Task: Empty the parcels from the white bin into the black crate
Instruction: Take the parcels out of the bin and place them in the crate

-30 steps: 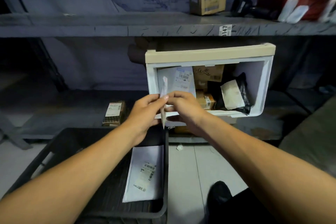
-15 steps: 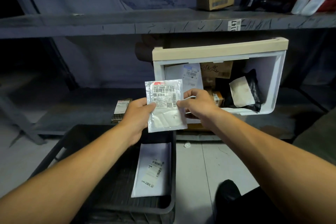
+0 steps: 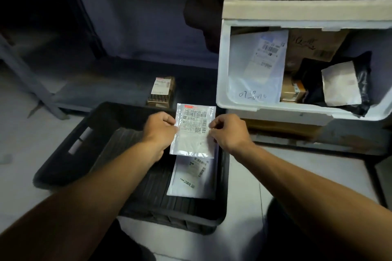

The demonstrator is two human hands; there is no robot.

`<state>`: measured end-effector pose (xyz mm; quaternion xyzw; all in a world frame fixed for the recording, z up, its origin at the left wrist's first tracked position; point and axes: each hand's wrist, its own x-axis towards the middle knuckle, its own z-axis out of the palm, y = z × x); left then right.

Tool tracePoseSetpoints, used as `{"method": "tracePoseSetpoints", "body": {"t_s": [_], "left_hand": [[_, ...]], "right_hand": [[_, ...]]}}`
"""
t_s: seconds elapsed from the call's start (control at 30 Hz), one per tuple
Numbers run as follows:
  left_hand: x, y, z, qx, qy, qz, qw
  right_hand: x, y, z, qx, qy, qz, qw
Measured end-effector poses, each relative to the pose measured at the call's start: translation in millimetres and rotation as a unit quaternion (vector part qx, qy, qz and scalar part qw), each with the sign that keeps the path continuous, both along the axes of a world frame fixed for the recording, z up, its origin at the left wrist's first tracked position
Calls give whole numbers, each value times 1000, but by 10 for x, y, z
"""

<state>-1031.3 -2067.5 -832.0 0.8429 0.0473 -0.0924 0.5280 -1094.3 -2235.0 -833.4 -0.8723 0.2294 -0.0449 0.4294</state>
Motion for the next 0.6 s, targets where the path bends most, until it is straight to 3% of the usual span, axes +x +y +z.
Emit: {"method": "tracePoseSetpoints", "body": {"t_s": [0.6], "left_hand": [[754, -377, -1842, 59, 101, -67, 991]], "right_hand": [[707, 84, -1572, 53, 206, -10, 977]]}}
